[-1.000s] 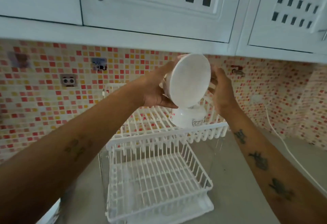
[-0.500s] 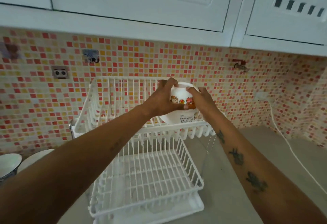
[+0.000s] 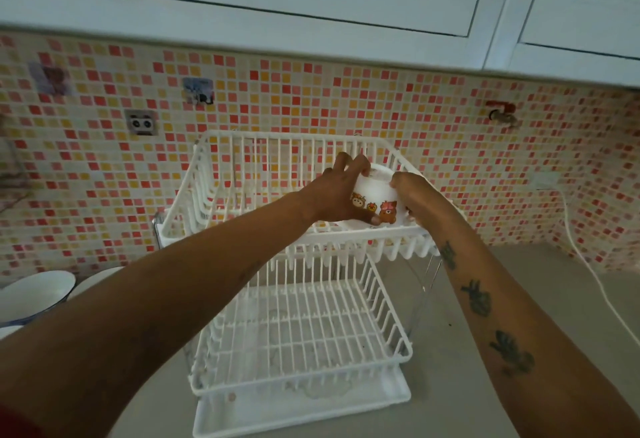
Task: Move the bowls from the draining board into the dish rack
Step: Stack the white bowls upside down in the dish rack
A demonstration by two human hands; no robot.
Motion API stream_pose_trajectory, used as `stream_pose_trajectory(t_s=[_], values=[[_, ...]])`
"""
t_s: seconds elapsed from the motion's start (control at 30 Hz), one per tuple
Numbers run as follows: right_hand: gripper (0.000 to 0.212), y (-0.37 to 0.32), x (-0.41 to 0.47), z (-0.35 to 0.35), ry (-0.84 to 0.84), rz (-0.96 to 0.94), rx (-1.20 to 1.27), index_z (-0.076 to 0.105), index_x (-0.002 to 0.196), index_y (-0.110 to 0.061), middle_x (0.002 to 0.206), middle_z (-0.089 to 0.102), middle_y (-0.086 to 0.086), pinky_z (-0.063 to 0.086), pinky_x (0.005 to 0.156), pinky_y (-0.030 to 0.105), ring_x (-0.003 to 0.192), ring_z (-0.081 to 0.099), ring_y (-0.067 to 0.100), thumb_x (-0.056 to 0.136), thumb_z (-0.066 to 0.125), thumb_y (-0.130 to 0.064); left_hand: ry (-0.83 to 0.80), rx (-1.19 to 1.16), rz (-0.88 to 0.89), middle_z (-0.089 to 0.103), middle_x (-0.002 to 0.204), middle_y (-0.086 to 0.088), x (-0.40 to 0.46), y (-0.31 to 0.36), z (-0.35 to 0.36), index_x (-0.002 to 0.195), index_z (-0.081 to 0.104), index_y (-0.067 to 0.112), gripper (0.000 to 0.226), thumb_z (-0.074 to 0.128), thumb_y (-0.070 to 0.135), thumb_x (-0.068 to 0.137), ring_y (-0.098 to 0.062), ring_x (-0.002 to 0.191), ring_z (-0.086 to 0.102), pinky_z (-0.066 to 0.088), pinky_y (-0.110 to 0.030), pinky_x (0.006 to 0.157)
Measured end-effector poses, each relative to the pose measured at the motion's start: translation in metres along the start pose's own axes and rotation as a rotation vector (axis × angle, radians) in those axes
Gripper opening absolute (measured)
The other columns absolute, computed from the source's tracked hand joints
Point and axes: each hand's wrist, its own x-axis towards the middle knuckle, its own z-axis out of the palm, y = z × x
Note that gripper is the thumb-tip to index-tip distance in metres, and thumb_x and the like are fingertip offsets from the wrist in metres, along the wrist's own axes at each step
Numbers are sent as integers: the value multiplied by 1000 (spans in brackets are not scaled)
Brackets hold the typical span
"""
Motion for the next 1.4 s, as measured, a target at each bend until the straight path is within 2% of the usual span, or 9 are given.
stream_pose_trajectory(t_s=[0.3,0.43,0.5,0.67,0.87,0.97,1.13,1.3,1.4], values=[[44,4,-16,-6,214,-234,-166,48,134,-2,122,58,14,34,51,22,66,49,13,93,39,-13,-30,-263,-97,27,147,-13,-7,-1,-24,142,27,14,76,69,42,85,-33,129,43,41,-36,103],[40,0,-41,-3,415,-585,-211,52,134,-4,138,49,18,37,92,23,120,50,30,95,45,-12,104,-396,-128,30,152,-11,-43,-14,-68,144,28,14,65,57,43,94,-28,137,41,43,-38,106],[39,-13,-55,11,426,-695,-165,57,129,-3,135,52,18,34,98,24,124,49,29,92,48,-12,210,-461,-162,36,150,-8,-70,-25,-96,144,31,12,60,53,41,96,-21,133,47,47,-31,96],[37,-76,-107,89,194,-927,118,66,119,-8,116,65,7,45,93,19,103,62,15,87,50,-19,583,-505,-328,54,93,5,-147,-72,-166,113,51,12,27,46,36,101,-8,89,57,47,-23,77],[30,-123,-193,224,-351,-1024,332,67,114,-16,109,64,-1,45,89,9,99,60,2,90,51,-17,841,-477,-634,57,95,-5,-260,-157,-223,92,52,15,27,42,38,102,-17,85,57,48,-28,71],[29,-127,-220,291,-584,-968,295,67,117,-11,118,63,1,46,93,15,107,59,7,92,52,-15,823,-441,-819,61,101,-3,-323,-192,-227,106,57,10,39,37,43,102,-15,88,60,50,-29,75],[29,-113,-225,401,-841,-630,39,70,106,-2,94,66,10,44,79,29,88,55,15,92,52,-21,779,-607,-1181,62,85,-6,-407,-250,-199,77,57,14,43,37,42,102,-19,78,60,49,-33,73],[22,-70,-185,483,-774,-334,-176,62,95,-5,86,57,11,42,77,37,80,54,26,90,53,-24,471,-814,-1421,62,84,-10,-458,-295,-130,81,60,10,51,35,49,101,-23,78,61,47,-31,72],[48,-29,-154,513,-720,-147,-255,55,126,2,123,61,18,48,90,41,107,59,35,89,53,-29,278,-1038,-1511,61,99,-14,-470,-310,-84,92,58,6,50,39,52,99,-28,91,61,48,-36,83]])
